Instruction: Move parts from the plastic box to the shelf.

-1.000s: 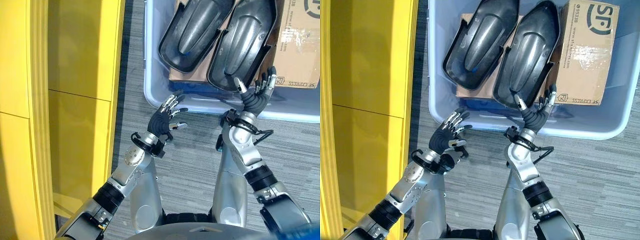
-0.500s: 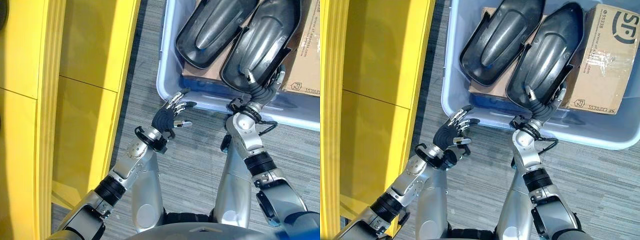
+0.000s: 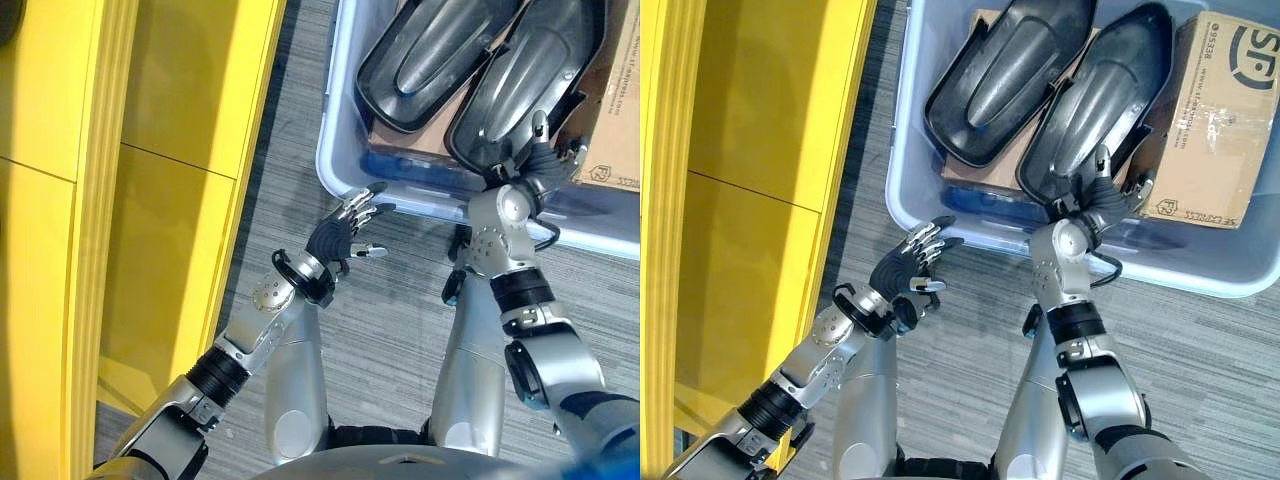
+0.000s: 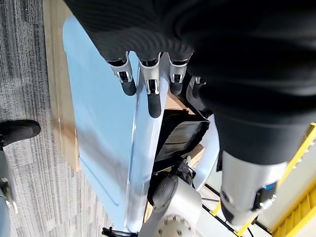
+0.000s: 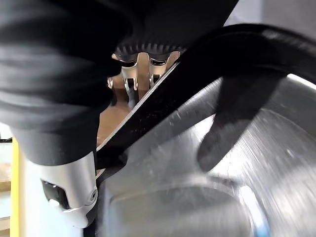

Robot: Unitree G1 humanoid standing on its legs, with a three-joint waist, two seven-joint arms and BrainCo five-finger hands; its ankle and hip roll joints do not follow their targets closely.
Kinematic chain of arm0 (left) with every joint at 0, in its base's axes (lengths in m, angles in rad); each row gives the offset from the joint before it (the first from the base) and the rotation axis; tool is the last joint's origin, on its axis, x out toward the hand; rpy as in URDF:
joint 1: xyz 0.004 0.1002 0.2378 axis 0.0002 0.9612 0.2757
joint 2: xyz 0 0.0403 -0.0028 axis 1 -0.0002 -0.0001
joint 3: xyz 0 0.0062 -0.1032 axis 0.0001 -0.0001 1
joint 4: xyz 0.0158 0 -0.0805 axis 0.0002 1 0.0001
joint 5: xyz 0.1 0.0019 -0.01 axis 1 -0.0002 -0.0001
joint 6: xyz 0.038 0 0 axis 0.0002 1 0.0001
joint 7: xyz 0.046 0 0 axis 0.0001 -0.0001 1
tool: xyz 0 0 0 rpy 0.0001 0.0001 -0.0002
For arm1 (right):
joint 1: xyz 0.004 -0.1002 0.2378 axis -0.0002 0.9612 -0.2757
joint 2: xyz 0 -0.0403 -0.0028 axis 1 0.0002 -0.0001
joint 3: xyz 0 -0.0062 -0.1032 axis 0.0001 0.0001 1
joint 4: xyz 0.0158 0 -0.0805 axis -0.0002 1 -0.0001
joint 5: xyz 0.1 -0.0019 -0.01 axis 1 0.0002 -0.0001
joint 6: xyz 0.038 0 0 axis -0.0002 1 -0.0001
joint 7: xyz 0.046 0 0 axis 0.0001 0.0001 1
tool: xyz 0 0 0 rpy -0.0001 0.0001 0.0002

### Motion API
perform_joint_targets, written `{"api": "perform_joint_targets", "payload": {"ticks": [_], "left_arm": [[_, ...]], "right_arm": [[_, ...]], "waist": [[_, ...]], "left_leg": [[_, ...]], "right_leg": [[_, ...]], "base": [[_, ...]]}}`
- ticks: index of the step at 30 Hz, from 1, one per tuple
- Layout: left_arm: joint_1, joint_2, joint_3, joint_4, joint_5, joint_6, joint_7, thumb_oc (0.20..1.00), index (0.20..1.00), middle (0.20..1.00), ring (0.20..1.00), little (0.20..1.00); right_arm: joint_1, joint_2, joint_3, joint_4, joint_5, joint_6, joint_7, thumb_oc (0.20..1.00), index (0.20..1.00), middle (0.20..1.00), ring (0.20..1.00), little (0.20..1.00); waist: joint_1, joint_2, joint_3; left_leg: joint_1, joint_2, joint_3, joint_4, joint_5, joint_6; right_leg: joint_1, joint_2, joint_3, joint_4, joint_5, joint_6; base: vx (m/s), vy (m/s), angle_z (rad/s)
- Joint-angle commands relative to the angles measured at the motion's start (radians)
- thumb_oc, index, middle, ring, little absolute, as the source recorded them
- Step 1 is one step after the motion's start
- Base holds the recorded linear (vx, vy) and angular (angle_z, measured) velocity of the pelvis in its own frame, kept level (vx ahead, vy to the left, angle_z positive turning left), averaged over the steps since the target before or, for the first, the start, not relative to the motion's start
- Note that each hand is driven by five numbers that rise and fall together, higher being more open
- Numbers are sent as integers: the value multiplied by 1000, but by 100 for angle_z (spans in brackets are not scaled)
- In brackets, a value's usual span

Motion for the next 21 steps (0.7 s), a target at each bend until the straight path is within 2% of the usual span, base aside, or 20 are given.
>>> {"api": "perform_joint_targets", "payload": {"ticks": [1, 5, 7, 8, 9, 11, 13, 16, 17, 21], "left_arm": [[13, 7, -5, -114, -22, -9, -25, 1000, 1000, 1000, 1000, 1000], [10, 7, 1, -116, -28, -3, -28, 1000, 1000, 1000, 1000, 1000], [5, 21, 8, -122, -46, 5, -33, 1000, 1000, 1000, 1000, 1000], [4, 22, 10, -123, -50, 7, -34, 1000, 1000, 1000, 1000, 1000], [3, 36, 17, -127, -73, 8, -55, 1000, 1000, 1000, 1000, 1000], [1, 48, 20, -132, -94, 3, -69, 1000, 1000, 1000, 1000, 1000], [-2, 54, 21, -132, -99, 1, -72, 1000, 1000, 1000, 1000, 1000], [-2, 66, 21, -137, -116, -8, -79, 1000, 1000, 1000, 1000, 1000], [-5, 73, 22, -133, -125, -19, -79, 1000, 1000, 1000, 1000, 1000], [-7, 83, 18, -130, -134, -40, -72, 1000, 1000, 1000, 1000, 1000]], "right_arm": [[68, -29, -7, 70, 43, 62, 26, 1000, 1000, 1000, 1000, 1000], [52, -39, 5, 81, 9, 118, 6, 1000, 1000, 1000, 1000, 1000], [33, -71, 8, 112, -63, 191, 0, 1000, 1000, 1000, 1000, 1000], [29, -75, 7, 116, -64, 200, -1, 1000, 1000, 1000, 1000, 1000], [-5, -111, 19, 183, -144, 301, 20, 1000, 1000, 1000, 1000, 1000], [-38, -143, 46, 244, -256, 384, 35, 1000, 1000, 1000, 1000, 1000], [-49, -151, 61, 263, -279, 412, 42, 1000, 1000, 1000, 1000, 1000], [-62, -166, 92, 313, -324, 491, 58, 1000, 1000, 1000, 1000, 1000], [-71, -172, 124, 361, -334, 537, 60, 1000, 1000, 1000, 1000, 1000], [-74, -168, 145, 427, -233, 551, 75, 1000, 1000, 1000, 1000, 1000]], "waist": [[54, 64, -23], [56, 66, -23], [58, 67, -23], [59, 67, -23], [67, 71, -23], [77, 73, -23], [80, 73, -23], [86, 74, -23], [93, 76, -23], [102, 80, -23]], "left_leg": [[18, -79, -24, -139, 35, 12], [15, -77, -22, -142, 39, 9], [11, -77, -27, -141, 41, 8], [12, -77, -27, -142, 41, 8], [15, -81, -37, -146, 44, 5], [22, -83, -41, -156, 50, 2], [23, -82, -42, -159, 51, 2], [30, -82, -46, -167, 55, -1], [35, -83, -46, -175, 58, -1], [31, -87, -52, -179, 59, 1]], "right_leg": [[-31, 8, -40, 247, -169, -16], [-33, 10, -38, 244, -169, -15], [-35, 12, -36, 248, -169, -14], [-35, 12, -36, 248, -169, -14], [-28, 15, -37, 250, -171, -13], [-14, 15, -44, 236, -168, -11], [-11, 14, -47, 233, -165, -10], [0, 13, -53, 223, -160, -8], [10, 11, -58, 213, -157, -8], [12, 9, -65, 214, -158, -9]], "base": [[4, -4, 3], [2, 1, 1], [7, 2, 5], [0, 0, 0], [2, 5, 3], [-2, 21, 11], [-8, 27, 11], [-6, 46, 6], [-12, 85, 10], [-6, 48, 6]]}}
